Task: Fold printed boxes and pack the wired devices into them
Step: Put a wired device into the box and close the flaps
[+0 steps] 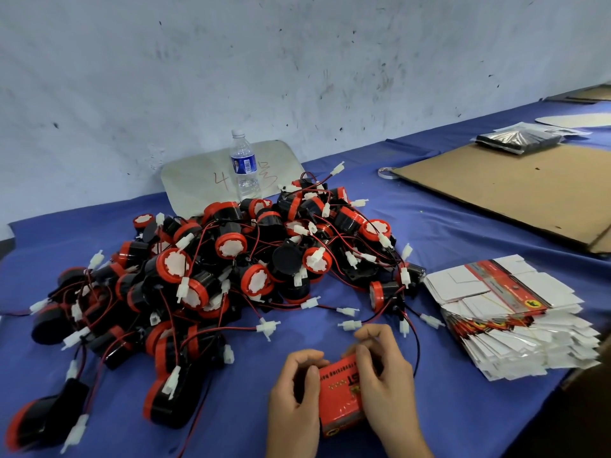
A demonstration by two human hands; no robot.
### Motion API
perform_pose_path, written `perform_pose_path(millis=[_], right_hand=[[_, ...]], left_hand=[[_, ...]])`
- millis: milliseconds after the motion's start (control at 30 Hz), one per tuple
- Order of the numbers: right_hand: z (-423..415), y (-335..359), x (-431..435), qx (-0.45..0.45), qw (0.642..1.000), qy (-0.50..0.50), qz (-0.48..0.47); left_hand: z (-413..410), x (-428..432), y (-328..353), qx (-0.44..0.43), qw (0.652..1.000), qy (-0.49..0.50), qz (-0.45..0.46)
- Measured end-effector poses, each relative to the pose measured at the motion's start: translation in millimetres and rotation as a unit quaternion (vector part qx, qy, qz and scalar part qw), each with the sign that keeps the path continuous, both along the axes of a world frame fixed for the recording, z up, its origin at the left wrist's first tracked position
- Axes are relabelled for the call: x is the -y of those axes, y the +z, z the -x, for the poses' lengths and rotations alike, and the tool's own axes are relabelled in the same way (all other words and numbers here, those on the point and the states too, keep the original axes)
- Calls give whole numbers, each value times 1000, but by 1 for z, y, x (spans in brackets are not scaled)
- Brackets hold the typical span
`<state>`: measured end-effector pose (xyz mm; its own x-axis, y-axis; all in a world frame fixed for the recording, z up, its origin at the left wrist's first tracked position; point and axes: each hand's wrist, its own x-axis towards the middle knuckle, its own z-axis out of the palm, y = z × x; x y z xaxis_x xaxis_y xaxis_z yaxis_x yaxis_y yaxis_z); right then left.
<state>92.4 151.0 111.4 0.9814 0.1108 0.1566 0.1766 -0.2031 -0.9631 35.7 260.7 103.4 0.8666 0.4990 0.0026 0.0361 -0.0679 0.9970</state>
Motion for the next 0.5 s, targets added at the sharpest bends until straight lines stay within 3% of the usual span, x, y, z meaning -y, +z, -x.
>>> perform_pose_path(millis=[333, 500], right_hand=[[3, 3, 0, 2, 1000, 25, 9], [2, 7, 0, -23, 998, 56, -2]], left_hand=[[2, 3, 0, -10, 998, 0, -63], [5, 1, 6, -6, 998, -30, -48]])
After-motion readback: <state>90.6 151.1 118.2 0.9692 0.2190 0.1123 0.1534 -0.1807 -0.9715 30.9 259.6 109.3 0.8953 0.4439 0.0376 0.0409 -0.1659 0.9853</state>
